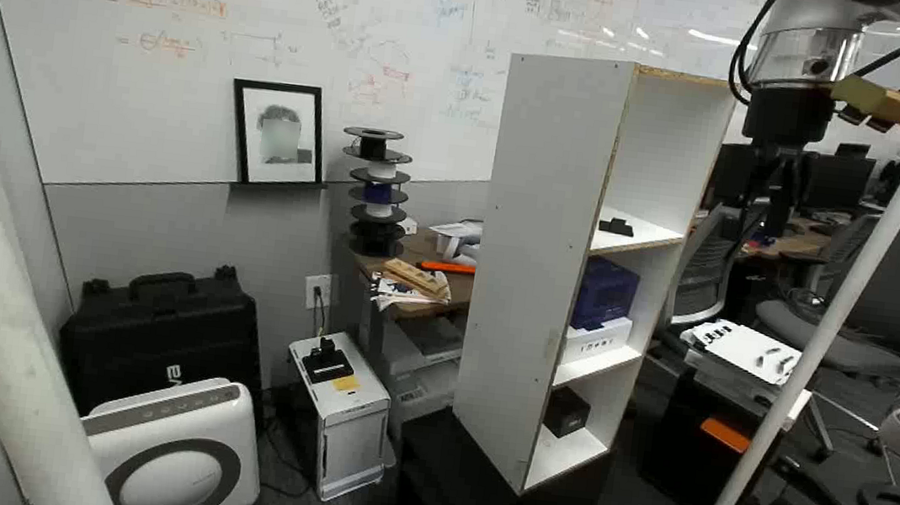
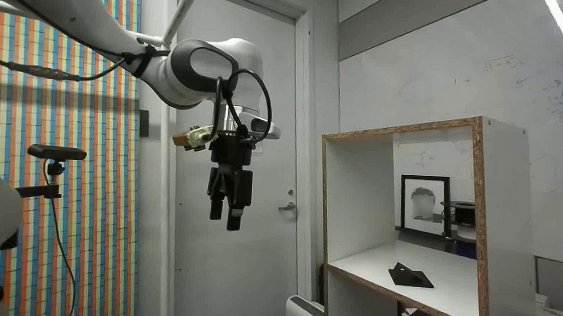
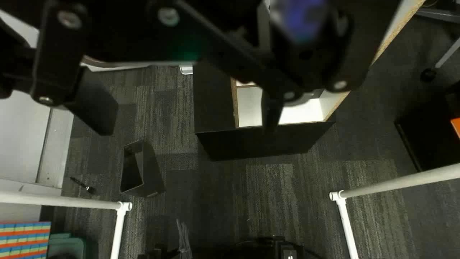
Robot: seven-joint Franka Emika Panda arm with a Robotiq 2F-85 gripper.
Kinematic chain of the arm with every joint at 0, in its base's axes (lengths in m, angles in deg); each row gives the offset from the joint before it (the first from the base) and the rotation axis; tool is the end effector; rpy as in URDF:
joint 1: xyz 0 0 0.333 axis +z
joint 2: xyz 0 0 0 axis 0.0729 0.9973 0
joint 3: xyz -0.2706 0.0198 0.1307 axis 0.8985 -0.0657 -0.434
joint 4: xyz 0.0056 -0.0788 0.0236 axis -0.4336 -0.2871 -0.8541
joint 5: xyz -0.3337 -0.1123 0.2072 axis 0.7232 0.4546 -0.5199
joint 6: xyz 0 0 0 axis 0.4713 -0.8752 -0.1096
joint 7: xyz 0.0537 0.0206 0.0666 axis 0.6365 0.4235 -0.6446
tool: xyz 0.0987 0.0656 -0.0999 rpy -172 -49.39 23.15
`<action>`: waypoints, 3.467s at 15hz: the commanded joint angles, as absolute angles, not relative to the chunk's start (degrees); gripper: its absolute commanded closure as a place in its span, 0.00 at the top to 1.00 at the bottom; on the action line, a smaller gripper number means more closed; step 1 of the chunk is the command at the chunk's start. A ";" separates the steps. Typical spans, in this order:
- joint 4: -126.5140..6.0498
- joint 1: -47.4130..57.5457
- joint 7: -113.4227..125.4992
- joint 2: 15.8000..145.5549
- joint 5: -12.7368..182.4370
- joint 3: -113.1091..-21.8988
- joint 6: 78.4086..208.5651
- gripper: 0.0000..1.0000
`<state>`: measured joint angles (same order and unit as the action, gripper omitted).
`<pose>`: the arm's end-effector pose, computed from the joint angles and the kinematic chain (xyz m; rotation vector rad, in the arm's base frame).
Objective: Put the black object on top of the shelves
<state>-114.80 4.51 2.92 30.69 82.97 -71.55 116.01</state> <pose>0.3722 0.0004 0.3821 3.1169 -0.0196 -0.1726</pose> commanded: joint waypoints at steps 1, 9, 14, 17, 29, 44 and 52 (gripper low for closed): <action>-114.68 4.34 2.84 30.71 82.87 -71.71 115.92 1.00; -114.62 4.34 2.84 30.66 82.87 -71.71 115.92 1.00; -114.62 4.34 2.84 30.66 82.87 -71.71 115.92 1.00; -114.82 3.74 0.74 30.43 85.53 -71.01 118.18 1.00; -115.88 -4.14 2.87 43.07 89.09 -64.26 159.37 1.00; -99.11 -3.42 31.31 73.15 94.26 -62.60 187.80 1.00; -94.50 1.57 39.43 78.94 92.77 -59.67 191.05 1.00</action>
